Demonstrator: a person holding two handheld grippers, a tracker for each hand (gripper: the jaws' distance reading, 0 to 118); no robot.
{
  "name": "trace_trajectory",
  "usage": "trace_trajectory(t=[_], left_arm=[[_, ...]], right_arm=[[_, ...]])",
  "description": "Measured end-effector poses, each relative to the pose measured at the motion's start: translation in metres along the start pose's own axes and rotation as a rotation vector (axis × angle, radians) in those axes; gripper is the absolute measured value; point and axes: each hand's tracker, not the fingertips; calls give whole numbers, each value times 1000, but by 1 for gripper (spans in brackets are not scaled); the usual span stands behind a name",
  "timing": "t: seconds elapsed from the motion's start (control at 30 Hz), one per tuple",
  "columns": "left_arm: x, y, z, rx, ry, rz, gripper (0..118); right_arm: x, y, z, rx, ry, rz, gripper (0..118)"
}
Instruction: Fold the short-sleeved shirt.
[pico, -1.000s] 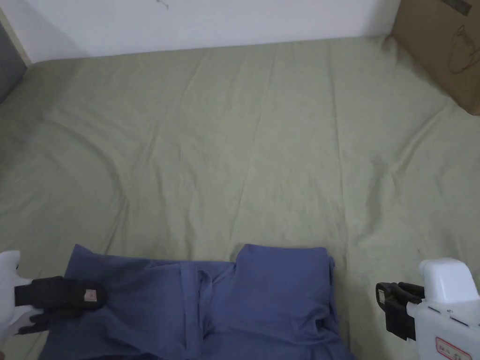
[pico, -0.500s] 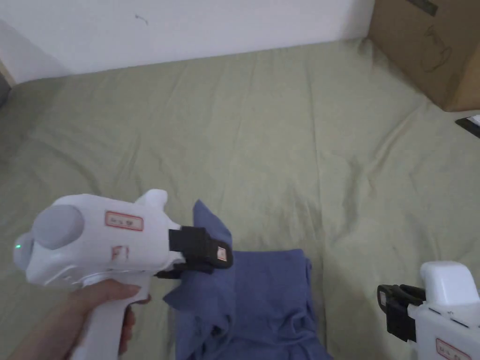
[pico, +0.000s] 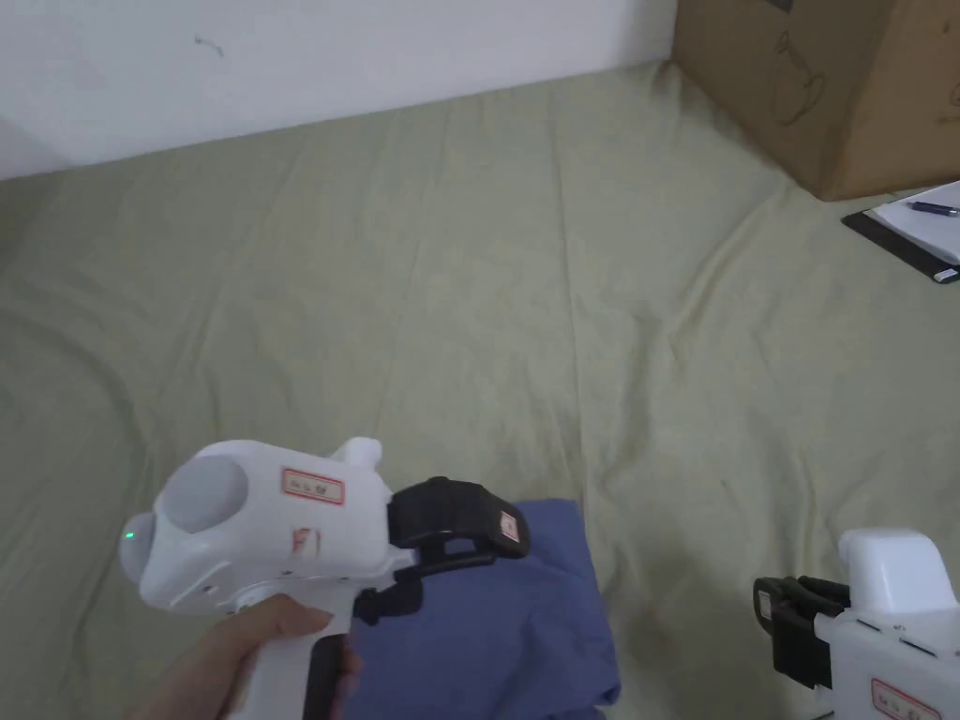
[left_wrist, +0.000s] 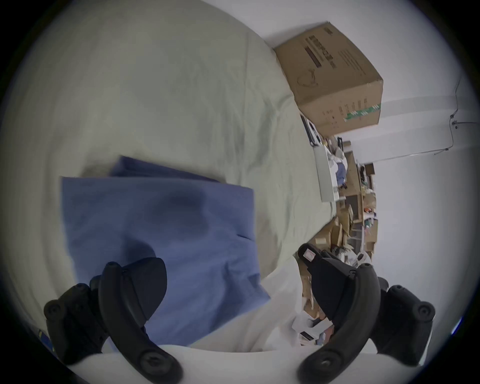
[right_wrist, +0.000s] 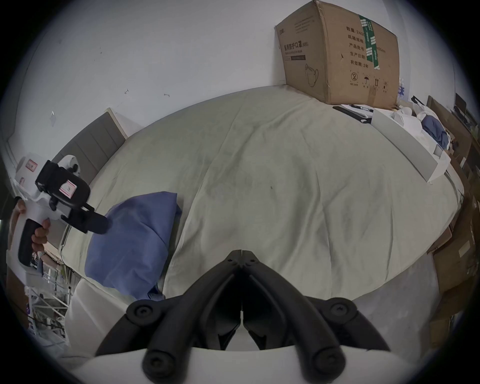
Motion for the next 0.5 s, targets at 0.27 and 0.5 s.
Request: trace_trajectory(t=[0.27, 0.5], left_arm=[[-15, -22, 30, 112, 175, -102, 17], [-16, -24, -17, 78, 60, -94, 0]], right_arm=[[-12, -1, -5, -15, 41, 39, 0], [-12, -1, -6, -9, 53, 34, 0]])
